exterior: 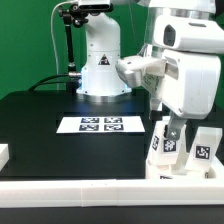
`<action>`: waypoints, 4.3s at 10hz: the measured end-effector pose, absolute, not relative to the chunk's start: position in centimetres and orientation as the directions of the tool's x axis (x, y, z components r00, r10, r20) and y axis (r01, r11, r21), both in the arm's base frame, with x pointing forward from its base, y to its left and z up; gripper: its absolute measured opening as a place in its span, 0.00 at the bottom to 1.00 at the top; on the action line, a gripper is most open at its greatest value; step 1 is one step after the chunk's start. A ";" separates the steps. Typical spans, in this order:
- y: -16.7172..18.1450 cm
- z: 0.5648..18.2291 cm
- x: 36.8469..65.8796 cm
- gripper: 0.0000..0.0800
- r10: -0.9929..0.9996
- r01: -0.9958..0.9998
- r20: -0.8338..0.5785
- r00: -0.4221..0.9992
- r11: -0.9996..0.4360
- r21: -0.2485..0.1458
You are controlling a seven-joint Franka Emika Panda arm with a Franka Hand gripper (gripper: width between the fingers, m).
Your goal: Assemble stool
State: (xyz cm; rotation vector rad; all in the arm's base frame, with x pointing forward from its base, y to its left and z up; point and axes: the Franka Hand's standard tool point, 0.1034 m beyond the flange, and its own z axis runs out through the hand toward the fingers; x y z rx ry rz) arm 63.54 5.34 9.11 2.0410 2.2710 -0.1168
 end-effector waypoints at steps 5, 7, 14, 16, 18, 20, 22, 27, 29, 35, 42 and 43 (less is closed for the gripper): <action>4.9 9.1 63.5 0.42 0.989 0.995 -0.115 -0.096 0.096 0.000; 4.9 9.1 63.5 0.42 0.992 0.999 -0.115 -0.043 0.044 0.005; 3.6 9.1 62.7 0.42 0.861 0.866 -0.146 0.488 -0.498 -0.041; 3.6 9.0 62.7 0.42 0.797 0.804 -0.150 0.585 -0.594 -0.024; 3.5 9.0 62.6 0.42 0.697 0.704 -0.148 0.702 -0.710 -0.003; 2.9 8.8 62.2 0.42 0.508 0.510 -0.091 0.856 -0.860 -0.005; 2.9 8.8 62.1 0.42 0.359 0.359 -0.082 0.930 -0.933 -0.011; 3.5 8.8 62.2 0.42 -0.074 -0.073 -0.078 0.994 -0.997 0.014; 3.9 8.8 62.3 0.42 -0.198 -0.197 -0.079 0.977 -0.980 0.021; 4.3 8.7 62.5 0.42 -0.596 -0.596 -0.047 0.801 -0.803 0.020; 5.1 8.5 62.9 0.42 -0.950 -0.952 -0.067 0.304 -0.302 -0.040; 5.4 8.5 62.9 0.42 -0.971 -0.974 -0.078 0.225 -0.223 -0.037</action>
Offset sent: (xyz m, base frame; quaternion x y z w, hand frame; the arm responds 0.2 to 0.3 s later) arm 0.0000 0.0000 0.0000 0.0000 0.0000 0.0000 1.0000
